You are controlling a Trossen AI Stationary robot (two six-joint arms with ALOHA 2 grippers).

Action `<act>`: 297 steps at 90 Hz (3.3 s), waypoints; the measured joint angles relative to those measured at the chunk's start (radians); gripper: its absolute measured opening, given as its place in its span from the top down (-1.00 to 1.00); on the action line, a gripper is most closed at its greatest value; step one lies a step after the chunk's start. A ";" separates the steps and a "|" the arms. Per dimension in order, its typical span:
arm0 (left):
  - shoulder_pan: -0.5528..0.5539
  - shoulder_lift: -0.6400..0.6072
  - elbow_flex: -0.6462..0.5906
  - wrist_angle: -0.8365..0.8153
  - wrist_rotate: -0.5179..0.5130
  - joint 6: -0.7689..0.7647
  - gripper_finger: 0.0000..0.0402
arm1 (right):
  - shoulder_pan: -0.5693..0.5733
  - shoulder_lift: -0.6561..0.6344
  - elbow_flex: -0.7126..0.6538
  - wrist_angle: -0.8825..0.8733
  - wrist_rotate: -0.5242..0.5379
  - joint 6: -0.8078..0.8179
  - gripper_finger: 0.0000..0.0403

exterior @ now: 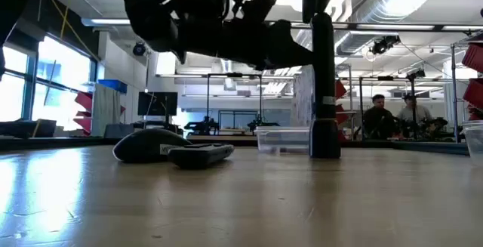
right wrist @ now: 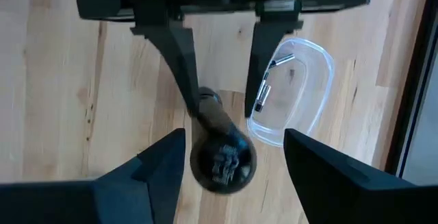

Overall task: Insert battery
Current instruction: Close the flashlight battery compartment

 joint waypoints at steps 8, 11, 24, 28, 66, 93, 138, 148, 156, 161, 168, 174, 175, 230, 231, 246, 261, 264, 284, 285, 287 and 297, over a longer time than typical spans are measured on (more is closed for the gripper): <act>-0.001 0.000 0.002 0.002 0.001 0.001 0.09 | 0.000 0.000 0.000 -0.010 0.000 0.005 -0.06; -0.001 -0.002 0.001 -0.002 0.001 0.001 0.09 | 0.000 0.000 0.000 -0.015 0.000 0.005 -0.06; -0.002 -0.004 0.001 -0.002 0.002 0.009 0.09 | 0.000 0.000 0.000 -0.022 -0.003 0.008 -0.06; -0.002 -0.004 0.001 -0.002 0.003 0.010 0.09 | 0.000 0.000 0.000 -0.023 -0.006 0.008 -0.06; -0.003 -0.004 0.001 0.002 0.054 -0.007 0.09 | 0.020 0.000 -0.003 -0.040 0.015 -0.009 -0.03; -0.003 -0.004 0.001 0.001 0.054 -0.006 0.09 | 0.020 0.000 -0.029 -0.035 0.015 -0.029 0.01; -0.007 -0.005 0.001 -0.001 0.052 -0.002 0.09 | 0.020 0.000 -0.029 -0.029 0.016 -0.064 0.01; -0.012 -0.005 0.001 -0.001 0.052 -0.001 0.09 | 0.020 0.000 -0.029 -0.030 0.015 -0.064 0.01; -0.016 -0.005 0.001 -0.001 0.051 -0.001 0.09 | 0.020 0.000 -0.029 -0.034 0.014 -0.064 0.01; -0.017 -0.005 0.001 -0.001 0.051 0.000 0.09 | 0.019 0.000 -0.029 -0.038 0.012 -0.064 0.01; -0.017 -0.005 0.001 -0.001 0.051 0.000 0.09 | 0.018 0.000 -0.029 -0.039 0.010 -0.063 0.01; -0.017 -0.005 0.001 -0.001 0.051 0.000 0.09 | 0.018 0.000 -0.029 -0.047 0.010 -0.056 0.01; -0.017 -0.005 0.001 -0.001 0.051 0.000 0.09 | 0.018 0.000 -0.029 -0.048 0.010 -0.056 0.01; -0.017 -0.005 0.000 0.000 0.051 0.000 0.09 | 0.018 0.000 -0.028 -0.049 -0.011 -0.068 0.35; -0.017 -0.005 0.000 0.000 0.051 0.000 0.09 | 0.018 0.000 -0.028 -0.049 -0.011 -0.065 0.35; -0.017 -0.005 0.000 0.000 0.051 0.009 0.09 | 0.018 0.000 -0.024 -0.047 -0.011 -0.043 0.36; -0.018 -0.005 0.000 0.000 0.049 0.010 0.09 | 0.018 0.000 -0.006 -0.047 -0.011 -0.025 0.36; -0.018 -0.005 0.000 0.000 0.049 0.011 0.09 | 0.018 -0.002 -0.005 -0.046 -0.011 -0.023 0.36; -0.019 -0.005 0.000 0.000 0.052 0.019 0.09 | 0.018 -0.026 -0.003 -0.048 -0.011 0.004 0.36; -0.019 -0.005 0.000 0.000 0.052 0.019 0.09 | 0.018 -0.026 -0.003 -0.048 -0.011 0.006 0.36; -0.019 -0.005 0.000 0.000 0.052 0.019 0.09 | 0.018 -0.026 -0.003 -0.049 -0.011 0.008 0.36; -0.019 -0.005 0.000 0.000 0.052 0.019 0.09 | 0.018 -0.026 -0.003 -0.055 -0.011 0.015 0.36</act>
